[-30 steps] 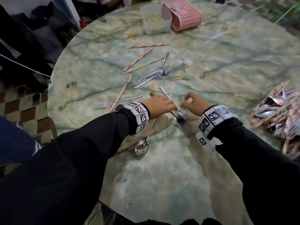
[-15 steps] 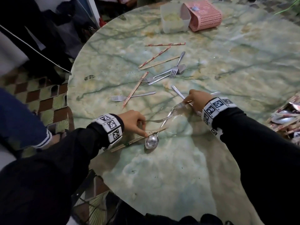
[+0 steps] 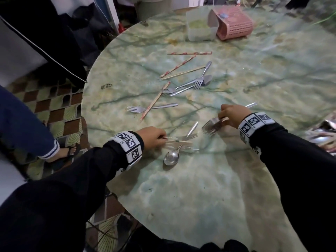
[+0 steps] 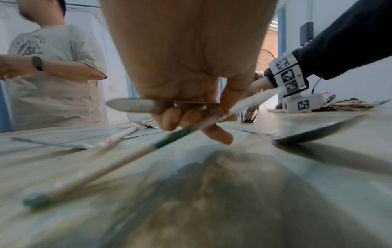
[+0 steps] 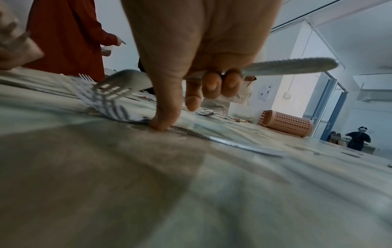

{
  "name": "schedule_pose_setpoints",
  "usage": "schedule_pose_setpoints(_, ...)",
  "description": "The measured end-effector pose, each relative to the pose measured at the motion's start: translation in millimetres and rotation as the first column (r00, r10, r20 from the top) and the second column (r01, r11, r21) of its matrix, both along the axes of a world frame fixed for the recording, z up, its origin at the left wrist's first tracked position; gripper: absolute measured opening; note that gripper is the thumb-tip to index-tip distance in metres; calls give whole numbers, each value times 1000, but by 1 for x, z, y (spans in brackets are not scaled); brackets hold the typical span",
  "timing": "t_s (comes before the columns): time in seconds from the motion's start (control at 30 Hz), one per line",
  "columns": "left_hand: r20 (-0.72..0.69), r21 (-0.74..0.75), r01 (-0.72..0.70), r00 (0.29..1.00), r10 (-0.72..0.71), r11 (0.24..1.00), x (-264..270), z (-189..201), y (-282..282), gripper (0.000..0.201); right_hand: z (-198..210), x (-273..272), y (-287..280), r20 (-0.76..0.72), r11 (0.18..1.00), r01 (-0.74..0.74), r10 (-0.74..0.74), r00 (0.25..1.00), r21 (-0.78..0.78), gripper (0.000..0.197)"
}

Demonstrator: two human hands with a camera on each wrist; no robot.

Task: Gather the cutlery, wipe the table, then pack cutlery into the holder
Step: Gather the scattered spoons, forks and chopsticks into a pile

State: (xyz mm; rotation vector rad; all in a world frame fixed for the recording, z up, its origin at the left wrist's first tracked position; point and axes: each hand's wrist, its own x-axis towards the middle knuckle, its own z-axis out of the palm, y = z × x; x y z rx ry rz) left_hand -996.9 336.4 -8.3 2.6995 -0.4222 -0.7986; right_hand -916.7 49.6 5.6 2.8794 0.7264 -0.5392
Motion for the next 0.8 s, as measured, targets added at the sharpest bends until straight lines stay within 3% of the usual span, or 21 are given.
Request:
schedule_pose_setpoints(0.1,74,-54,-43,996,47,998,6,4,-4,51,-3,-5,-6,-33,998,50,-49,998,40,27)
schedule_pose_setpoints(0.23,123,-79,69,991,-59,994,8,12,-17,29,-9,-11,-17,-99,952,223,-206,973,211,23)
schedule_pose_setpoints(0.3,171,15,208,963,-208,978,9,13,-23,42,-10,-12,-21,-112,916,284,-262,958,283,19)
schedule_pose_setpoints(0.4,203,236,470,832,-517,850,13,15,-36,54,-12,-14,-24,-138,885,342,-314,939,316,14)
schedule_pose_setpoints(0.47,162,353,562,750,-641,748,15,17,-46,52,-11,-18,-24,-139,850,391,-365,920,354,9)
schedule_pose_setpoints(0.7,37,494,667,625,-780,558,23,15,-57,33,-8,-29,-16,-151,794,462,-440,885,396,26)
schedule_pose_setpoints(0.8,171,512,679,520,-837,526,21,15,-54,24,-6,-34,-10,-125,813,416,-402,907,408,27)
